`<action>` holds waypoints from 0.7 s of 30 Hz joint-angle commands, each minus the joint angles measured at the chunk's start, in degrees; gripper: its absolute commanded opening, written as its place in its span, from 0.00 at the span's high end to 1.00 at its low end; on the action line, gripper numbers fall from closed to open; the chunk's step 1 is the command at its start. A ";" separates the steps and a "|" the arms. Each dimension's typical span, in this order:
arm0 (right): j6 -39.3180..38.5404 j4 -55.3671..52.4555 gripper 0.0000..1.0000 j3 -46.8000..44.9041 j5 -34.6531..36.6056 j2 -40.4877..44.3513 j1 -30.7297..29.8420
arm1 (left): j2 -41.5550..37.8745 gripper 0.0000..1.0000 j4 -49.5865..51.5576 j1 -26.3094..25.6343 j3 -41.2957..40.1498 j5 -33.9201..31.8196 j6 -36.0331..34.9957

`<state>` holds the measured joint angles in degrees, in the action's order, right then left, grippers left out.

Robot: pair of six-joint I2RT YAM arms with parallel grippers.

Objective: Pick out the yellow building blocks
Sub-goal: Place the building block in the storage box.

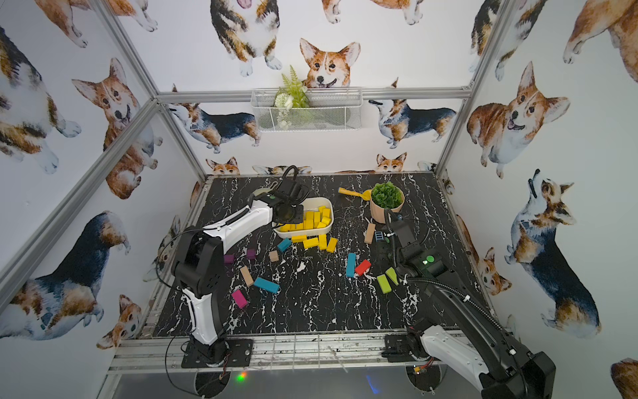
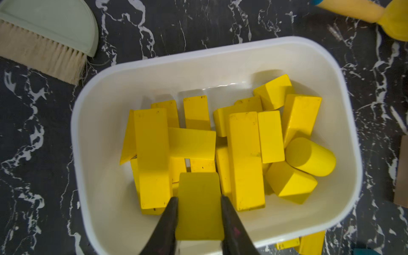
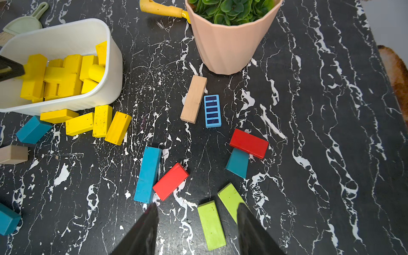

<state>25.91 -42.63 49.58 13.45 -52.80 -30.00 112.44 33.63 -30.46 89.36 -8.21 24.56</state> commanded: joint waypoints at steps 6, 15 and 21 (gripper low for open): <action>1.52 -1.14 0.42 1.54 -0.54 -1.87 0.03 | 4.53 0.91 1.41 -0.04 0.97 0.82 4.41; 0.94 -3.45 0.43 3.43 -1.16 -4.22 -0.06 | 2.37 0.48 -1.05 -0.39 -1.12 -0.11 4.88; 3.45 -2.39 0.47 5.34 -5.58 -8.60 -0.14 | -5.64 0.34 -2.43 -0.30 -2.27 0.38 4.23</action>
<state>27.00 -45.15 53.76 11.38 -59.33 -30.00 111.02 32.86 -30.87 87.81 -7.77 28.71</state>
